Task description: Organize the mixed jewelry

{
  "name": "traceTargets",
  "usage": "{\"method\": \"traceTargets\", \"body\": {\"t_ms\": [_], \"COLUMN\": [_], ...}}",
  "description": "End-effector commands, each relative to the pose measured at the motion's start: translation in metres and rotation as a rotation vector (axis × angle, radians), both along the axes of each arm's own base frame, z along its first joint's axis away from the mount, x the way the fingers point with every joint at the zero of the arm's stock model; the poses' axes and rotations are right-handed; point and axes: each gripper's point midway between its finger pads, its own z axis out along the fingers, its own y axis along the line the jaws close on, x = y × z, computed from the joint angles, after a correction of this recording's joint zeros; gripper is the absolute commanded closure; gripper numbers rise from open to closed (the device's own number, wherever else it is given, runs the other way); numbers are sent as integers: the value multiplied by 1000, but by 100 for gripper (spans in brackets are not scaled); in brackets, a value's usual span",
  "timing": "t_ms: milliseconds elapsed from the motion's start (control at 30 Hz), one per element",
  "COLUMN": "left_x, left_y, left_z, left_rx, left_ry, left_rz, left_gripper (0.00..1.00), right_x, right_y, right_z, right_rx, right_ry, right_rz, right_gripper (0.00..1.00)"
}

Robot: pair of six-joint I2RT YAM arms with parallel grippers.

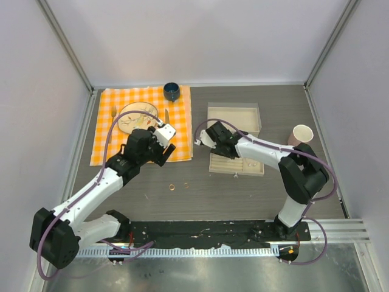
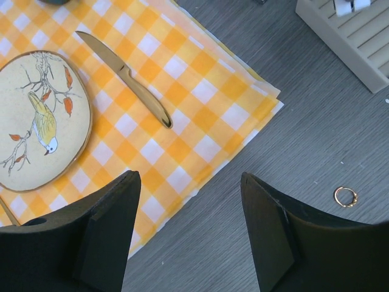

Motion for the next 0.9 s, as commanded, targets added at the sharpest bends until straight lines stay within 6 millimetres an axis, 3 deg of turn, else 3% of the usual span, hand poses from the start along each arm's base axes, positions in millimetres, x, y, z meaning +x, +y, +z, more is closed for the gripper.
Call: {"method": "traceTargets", "body": {"t_ms": [0,133,233,400,500,700,867], "left_x": [1,-10,-24,-35,-40,-51,-66], "left_y": [-1,-5,-8,-4,-2,6,4], "left_z": [16,7,-8,-23,-30,-57,-80], "left_rx": [-55,-39,-4,20,28,75,90], "left_ry": [-32,18,79,106,122,194,309], "left_rz": [3,-71,-144,-171,-192,-226,-271], "left_gripper": [29,29,29,29,28,26,26], "right_x": [4,-17,-41,-73,-79,-83,-80], "right_y": [14,35,61,107,121,129,121], "right_z": [52,68,72,70,63,56,56], "right_rx": [129,276,425,624,662,712,696], "right_ry": [-65,41,185,407,480,500,455], "right_rz": [-28,-11,17,75,79,81,58], "right_gripper": [48,48,48,49,50,52,52]}}
